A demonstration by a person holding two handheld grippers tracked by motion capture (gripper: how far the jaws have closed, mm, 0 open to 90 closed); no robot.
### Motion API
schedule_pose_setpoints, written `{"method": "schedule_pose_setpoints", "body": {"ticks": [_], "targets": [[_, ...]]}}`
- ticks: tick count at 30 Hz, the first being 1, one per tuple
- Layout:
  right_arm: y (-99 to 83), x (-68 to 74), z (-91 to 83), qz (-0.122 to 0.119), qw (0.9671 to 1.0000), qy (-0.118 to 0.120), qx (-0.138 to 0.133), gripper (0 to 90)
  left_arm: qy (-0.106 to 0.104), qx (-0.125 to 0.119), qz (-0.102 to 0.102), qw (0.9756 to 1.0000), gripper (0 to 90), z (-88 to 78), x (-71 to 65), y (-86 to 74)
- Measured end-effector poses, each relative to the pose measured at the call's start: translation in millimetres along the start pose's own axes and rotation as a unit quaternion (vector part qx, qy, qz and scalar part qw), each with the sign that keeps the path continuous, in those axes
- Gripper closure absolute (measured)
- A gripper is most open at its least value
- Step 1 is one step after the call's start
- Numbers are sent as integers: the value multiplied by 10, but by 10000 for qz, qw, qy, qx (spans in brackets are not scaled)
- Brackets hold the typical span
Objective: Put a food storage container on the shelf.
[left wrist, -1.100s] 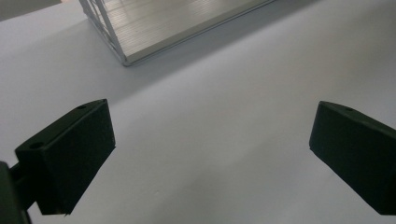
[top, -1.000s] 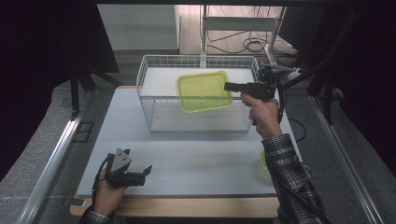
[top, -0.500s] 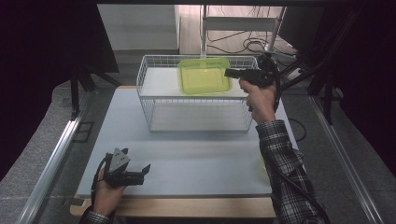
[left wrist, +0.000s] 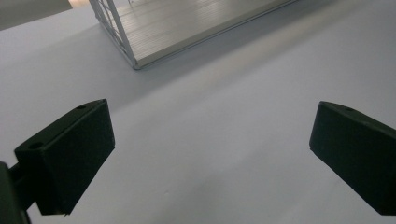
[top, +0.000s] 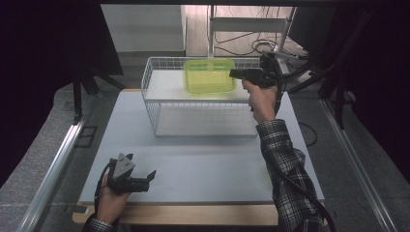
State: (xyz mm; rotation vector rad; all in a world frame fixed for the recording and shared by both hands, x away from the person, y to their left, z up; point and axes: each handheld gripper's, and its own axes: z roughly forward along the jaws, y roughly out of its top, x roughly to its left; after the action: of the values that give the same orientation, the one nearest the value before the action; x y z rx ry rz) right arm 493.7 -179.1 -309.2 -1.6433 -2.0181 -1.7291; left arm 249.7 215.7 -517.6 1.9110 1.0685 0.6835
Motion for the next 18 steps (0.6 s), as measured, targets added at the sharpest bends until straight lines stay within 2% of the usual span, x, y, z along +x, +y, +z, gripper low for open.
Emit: {"method": "schedule_pose_setpoints", "body": {"ticks": [4, 5, 8, 11, 14, 18], "targets": [[-21, 34, 63, -41, 9999, -104, -26, 800, -10, 5, 7, 10000, 0, 1, -4, 0], [-32, 43, 92, -90, 9998, -199, -11, 799, -18, 8, 15, 10000, 0, 1, -4, 0], [-42, 44, 110, -75, 9998, -204, -12, 796, -20, 12, 28, 10000, 0, 0, -6, 1], [-53, 34, 121, -57, 9997, -229, -11, 781, -26, 21, 47, 10000, 0, 4, -9, 0], [-70, 10, 135, -167, 9991, -392, 28, 750, -35, 15, 38, 10000, 0, 6, -14, -1], [-77, -10, 158, -188, 9988, -445, 15, 731, -41, 26, 54, 10000, 0, 9, -16, -1]]}}
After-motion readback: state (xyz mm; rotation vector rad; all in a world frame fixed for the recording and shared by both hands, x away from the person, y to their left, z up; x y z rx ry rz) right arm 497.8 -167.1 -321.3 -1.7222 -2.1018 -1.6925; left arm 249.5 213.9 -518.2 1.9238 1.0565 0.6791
